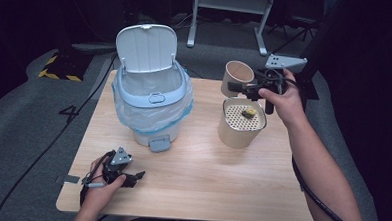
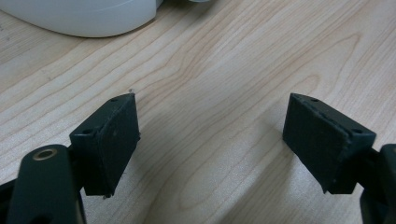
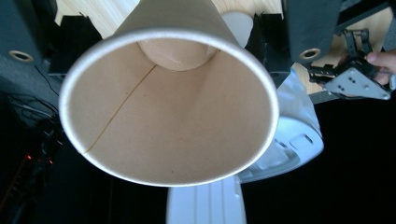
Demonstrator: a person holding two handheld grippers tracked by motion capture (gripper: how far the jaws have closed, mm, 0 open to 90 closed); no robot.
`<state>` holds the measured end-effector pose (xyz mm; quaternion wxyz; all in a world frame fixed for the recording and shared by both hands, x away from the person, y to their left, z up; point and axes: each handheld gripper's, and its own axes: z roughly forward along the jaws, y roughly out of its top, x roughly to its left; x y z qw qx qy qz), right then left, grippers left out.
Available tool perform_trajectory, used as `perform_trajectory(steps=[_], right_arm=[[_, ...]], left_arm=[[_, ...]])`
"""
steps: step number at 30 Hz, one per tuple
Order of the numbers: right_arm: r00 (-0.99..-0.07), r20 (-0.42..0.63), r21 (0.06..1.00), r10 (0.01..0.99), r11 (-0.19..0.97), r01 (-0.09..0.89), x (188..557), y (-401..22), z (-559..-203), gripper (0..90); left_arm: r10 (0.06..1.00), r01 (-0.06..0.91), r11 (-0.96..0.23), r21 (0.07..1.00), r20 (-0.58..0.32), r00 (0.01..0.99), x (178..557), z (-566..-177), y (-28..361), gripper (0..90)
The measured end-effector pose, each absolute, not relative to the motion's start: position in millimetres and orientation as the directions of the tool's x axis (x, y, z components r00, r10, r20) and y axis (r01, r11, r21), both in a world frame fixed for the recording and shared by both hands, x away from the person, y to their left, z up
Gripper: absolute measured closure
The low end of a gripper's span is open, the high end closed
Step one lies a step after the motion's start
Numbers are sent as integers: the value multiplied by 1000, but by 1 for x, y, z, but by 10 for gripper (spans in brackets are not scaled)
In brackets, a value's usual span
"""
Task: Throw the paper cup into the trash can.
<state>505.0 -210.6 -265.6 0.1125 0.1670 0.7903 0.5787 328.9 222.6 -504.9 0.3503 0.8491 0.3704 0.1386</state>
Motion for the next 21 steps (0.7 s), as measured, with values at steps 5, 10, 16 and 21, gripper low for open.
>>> perform_trajectory(steps=[5, 10, 16, 21], right_arm=[[-934, -8, 955, 356, 279, 98, 507, -187, -252, 316], [-945, -12, 960, 327, 267, 80, 509, -163, -243, 316], [-950, -12, 970, 312, 236, 65, 512, -133, -236, 313], [-955, 0, 976, 296, 208, 64, 515, -109, -233, 314]], left_arm=[[725, 532, -482, 697, -24, 689, 329, -505, 223, 190], [724, 531, -483, 696, -24, 690, 329, -505, 223, 189], [722, 527, -488, 695, -18, 692, 329, -504, 223, 190], [722, 527, -490, 694, -17, 692, 329, -504, 223, 190]])
